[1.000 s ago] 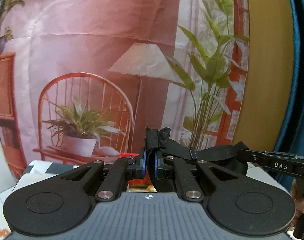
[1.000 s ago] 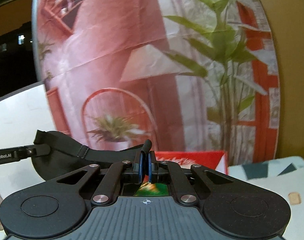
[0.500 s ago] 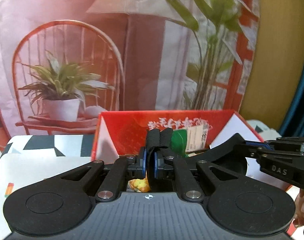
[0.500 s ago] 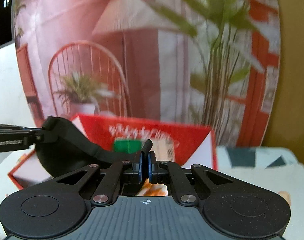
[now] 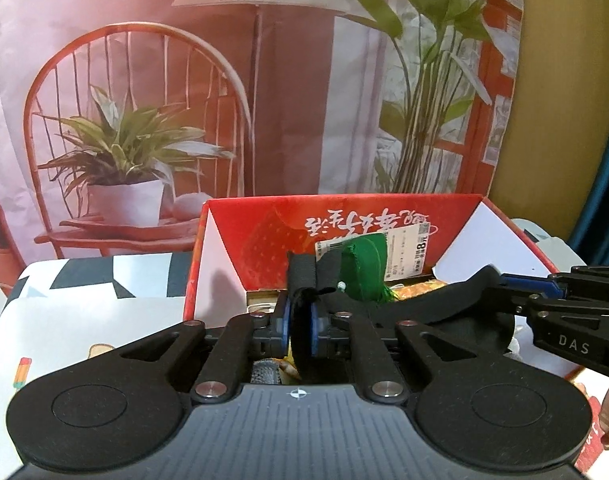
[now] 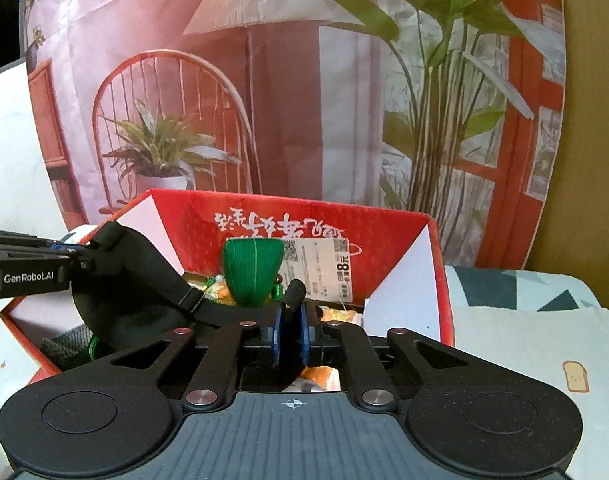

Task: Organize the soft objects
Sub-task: 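Lower the eye mask into the box and open both grippers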

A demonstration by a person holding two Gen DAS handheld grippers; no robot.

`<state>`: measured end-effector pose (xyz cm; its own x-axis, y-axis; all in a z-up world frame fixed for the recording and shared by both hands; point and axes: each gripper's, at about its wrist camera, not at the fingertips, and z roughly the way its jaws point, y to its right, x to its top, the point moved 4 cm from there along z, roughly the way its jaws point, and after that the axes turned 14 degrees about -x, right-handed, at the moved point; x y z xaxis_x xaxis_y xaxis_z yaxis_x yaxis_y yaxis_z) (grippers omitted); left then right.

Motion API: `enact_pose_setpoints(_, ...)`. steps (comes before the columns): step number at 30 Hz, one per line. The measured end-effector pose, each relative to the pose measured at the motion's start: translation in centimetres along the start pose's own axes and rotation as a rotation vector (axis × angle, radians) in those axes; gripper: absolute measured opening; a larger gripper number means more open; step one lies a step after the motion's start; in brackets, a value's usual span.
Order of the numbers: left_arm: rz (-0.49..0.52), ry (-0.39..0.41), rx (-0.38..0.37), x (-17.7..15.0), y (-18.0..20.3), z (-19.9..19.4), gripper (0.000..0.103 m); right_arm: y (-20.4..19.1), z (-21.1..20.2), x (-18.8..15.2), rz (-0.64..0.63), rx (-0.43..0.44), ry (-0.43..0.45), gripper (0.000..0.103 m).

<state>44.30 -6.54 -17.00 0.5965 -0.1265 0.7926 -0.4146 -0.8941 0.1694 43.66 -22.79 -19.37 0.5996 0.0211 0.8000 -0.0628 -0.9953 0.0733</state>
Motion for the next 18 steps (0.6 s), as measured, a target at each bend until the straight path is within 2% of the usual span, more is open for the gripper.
enact_pose_setpoints(1, -0.001, 0.000, 0.000, 0.2, 0.0, -0.2, 0.039, 0.1, -0.1, 0.0, 0.000, -0.009, 0.002, 0.019)
enact_pose_setpoints(3, -0.005, 0.036, -0.005, 0.5, -0.1, -1.0, 0.058, 0.3, -0.6, 0.2, 0.000, -0.037, 0.020, 0.021)
enact_pose_setpoints(6, -0.002, 0.064, -0.010, 1.1, 0.1, -2.2, 0.063, 0.5, -1.7, 0.7, 0.004, -0.056, 0.047, 0.039)
enact_pose_setpoints(8, -0.006, 0.068, -0.018, 1.1, 0.3, -3.1, 0.075, 0.6, -2.5, 0.9, 0.008, -0.052, 0.067, 0.060)
enact_pose_setpoints(9, -0.011, 0.074, -0.023, 1.0, 0.4, -3.5, 0.087, 0.5, -3.1, 1.0, 0.008, -0.053, 0.076, 0.065)
enact_pose_setpoints(10, -0.018, 0.084, -0.033, 0.9, 0.5, -4.1, 0.096, 0.6, -3.5, 1.1, 0.010, -0.054, 0.085, 0.073)
enact_pose_setpoints(12, -0.031, 0.099, -0.056, 0.5, 0.7, -5.1, 0.101, 0.5, -4.7, 1.1, 0.025, -0.052, 0.110, 0.087)
enact_pose_setpoints(13, -0.036, 0.101, -0.066, 0.3, 0.8, -5.5, 0.103, 0.4, -5.3, 1.0, 0.034, -0.048, 0.124, 0.098)
enact_pose_setpoints(14, -0.043, 0.099, -0.072, -0.1, 0.9, -6.0, 0.103, 0.4, -5.8, 0.9, 0.044, -0.045, 0.138, 0.102)
enact_pose_setpoints(18, -0.102, 0.086, -0.069, -1.8, 0.6, -7.7, 0.103, 0.2, -7.8, -0.1, 0.091, -0.023, 0.156, 0.103)
